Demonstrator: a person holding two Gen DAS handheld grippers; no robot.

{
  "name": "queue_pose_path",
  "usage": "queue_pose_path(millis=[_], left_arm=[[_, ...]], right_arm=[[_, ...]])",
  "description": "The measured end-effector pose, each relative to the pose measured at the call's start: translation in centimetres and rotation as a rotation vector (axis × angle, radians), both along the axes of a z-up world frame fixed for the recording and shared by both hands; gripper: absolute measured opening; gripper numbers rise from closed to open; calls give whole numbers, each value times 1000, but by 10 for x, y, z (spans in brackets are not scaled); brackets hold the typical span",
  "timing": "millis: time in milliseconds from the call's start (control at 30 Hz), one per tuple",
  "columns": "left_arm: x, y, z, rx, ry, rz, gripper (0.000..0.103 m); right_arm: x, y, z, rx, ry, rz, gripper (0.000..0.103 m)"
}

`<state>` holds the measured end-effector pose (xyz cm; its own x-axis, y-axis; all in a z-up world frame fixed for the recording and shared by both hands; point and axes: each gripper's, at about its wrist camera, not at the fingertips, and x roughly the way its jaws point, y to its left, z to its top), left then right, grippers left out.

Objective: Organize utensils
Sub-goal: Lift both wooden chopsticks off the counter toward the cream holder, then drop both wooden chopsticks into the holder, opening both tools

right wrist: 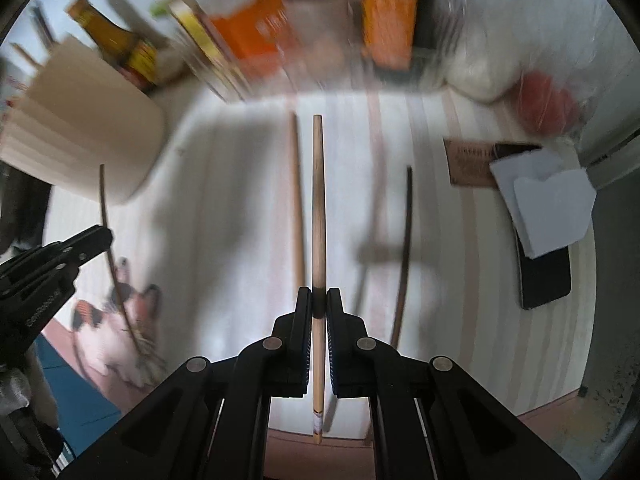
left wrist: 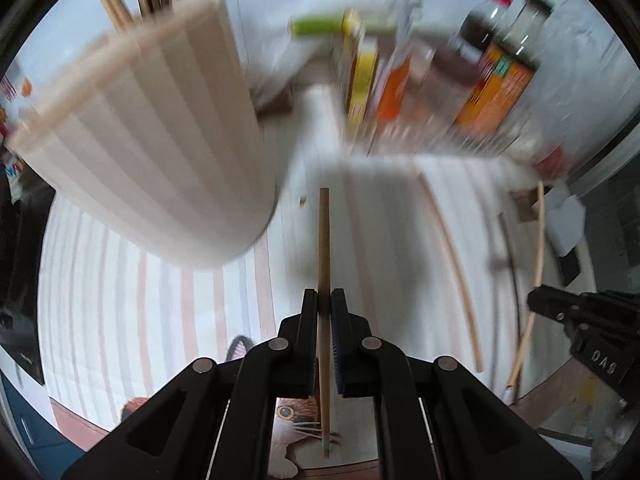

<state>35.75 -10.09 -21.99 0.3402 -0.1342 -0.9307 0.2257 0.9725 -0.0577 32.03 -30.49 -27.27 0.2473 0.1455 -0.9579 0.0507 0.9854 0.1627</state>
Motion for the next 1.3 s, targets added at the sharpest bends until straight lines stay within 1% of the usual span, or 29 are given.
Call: queue_pose_path(millis=[167, 233, 300, 367, 400, 433, 500, 600, 700, 767, 833, 1000, 1067, 1300], left_arm=[[-2, -2, 62, -74, -140, 1, 4], [2, 0, 93, -123, -197, 10, 4], [9, 4, 125, -169, -249, 15, 3], [17, 11, 158, -220, -303, 30, 3], [23, 14, 177, -236, -331, 33, 3], [26, 17, 189, -250, -350, 41, 3], [35, 26, 217, -258, -398, 50, 3], [51, 43, 249, -255, -454, 84, 3], [64, 59, 263, -234, -480, 112, 3], [72, 70, 266, -220, -479, 132, 3], [78, 80, 265, -193, -474, 155, 3], [89, 101, 246, -174, -426, 211, 3], [88, 101, 238, -165, -411, 224, 3], [97, 115, 213, -163, -334, 255, 3]], right_arm=[[0, 6, 54, 42, -150, 5, 7], [9, 8, 87, 67, -228, -2, 7], [12, 9, 111, 90, -293, -7, 7], [21, 10, 151, 118, -389, -13, 7], [26, 12, 168, 127, -423, -7, 7], [30, 12, 182, 136, -455, -8, 7], [44, 17, 211, 146, -525, 0, 7], [67, 25, 243, 166, -595, 11, 7], [91, 40, 261, 192, -636, 22, 7], [104, 51, 266, 208, -645, 36, 7], [122, 65, 265, 235, -642, 49, 7], [156, 99, 250, 261, -621, 86, 7], [171, 113, 243, 261, -612, 103, 7], [192, 147, 224, 248, -624, 136, 7]])
